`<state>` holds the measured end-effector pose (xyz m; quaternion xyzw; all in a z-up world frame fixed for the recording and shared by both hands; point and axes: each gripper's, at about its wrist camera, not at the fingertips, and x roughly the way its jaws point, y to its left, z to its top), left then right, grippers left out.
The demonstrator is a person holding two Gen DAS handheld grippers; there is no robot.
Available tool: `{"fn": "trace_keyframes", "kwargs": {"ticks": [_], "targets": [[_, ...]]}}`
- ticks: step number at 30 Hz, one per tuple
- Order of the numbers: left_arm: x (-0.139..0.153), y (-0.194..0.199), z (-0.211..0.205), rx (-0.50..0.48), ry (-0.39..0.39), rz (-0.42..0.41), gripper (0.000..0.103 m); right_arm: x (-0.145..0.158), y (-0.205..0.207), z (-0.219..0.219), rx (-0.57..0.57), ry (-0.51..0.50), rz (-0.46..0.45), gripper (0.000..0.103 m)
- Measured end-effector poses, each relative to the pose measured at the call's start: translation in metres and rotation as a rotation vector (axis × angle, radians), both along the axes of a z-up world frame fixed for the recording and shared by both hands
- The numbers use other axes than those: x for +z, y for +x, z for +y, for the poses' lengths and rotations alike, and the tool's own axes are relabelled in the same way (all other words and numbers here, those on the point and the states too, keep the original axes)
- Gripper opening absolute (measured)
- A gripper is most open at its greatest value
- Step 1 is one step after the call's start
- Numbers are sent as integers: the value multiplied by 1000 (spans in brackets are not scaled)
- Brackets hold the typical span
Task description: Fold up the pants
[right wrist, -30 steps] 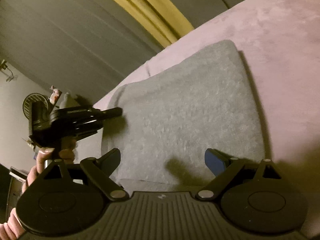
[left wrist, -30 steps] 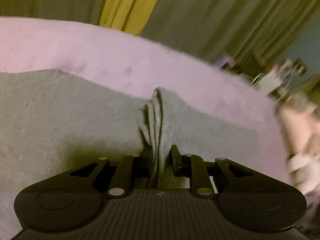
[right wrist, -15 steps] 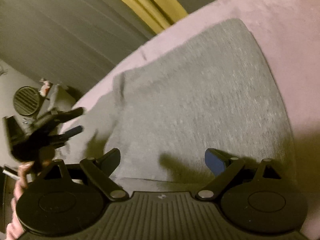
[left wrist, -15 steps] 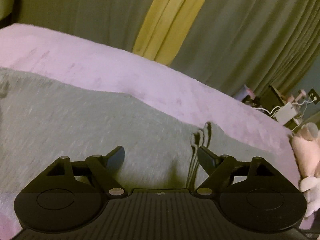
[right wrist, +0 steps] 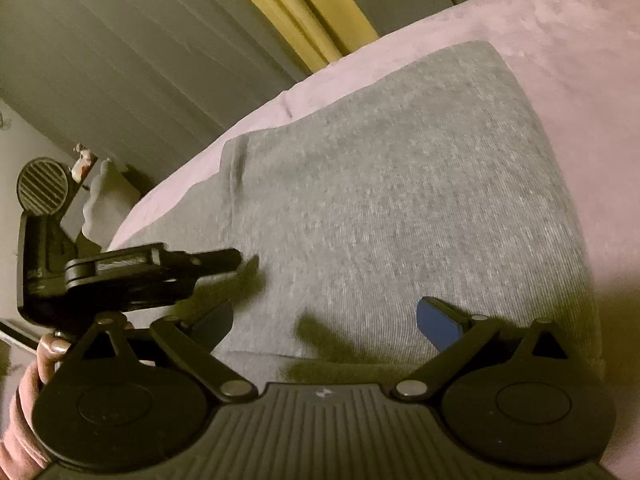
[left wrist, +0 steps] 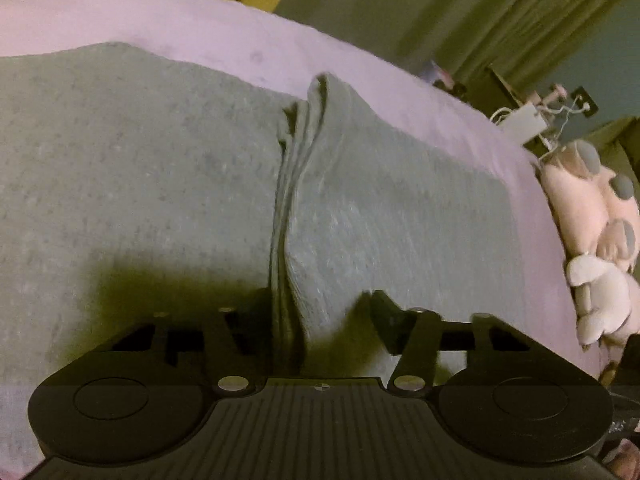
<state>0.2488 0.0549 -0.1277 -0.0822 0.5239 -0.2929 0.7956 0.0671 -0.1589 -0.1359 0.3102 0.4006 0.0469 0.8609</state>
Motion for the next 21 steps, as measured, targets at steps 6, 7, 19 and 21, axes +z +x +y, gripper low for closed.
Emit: {"fn": "trace_keyframes", "kwargs": {"ticks": [6, 7, 19, 21], "targets": [[3, -5, 4, 29, 10, -52, 20, 11, 6, 12, 60, -92, 36, 98], [5, -8, 8, 36, 4, -63, 20, 17, 5, 15, 60, -119, 22, 98], [67, -15, 129, 524, 19, -245, 95, 8, -1, 24, 129, -251, 30, 98], [79, -22, 178, 685, 61, -273, 97, 9, -1, 26, 131, -262, 33, 98]]}}
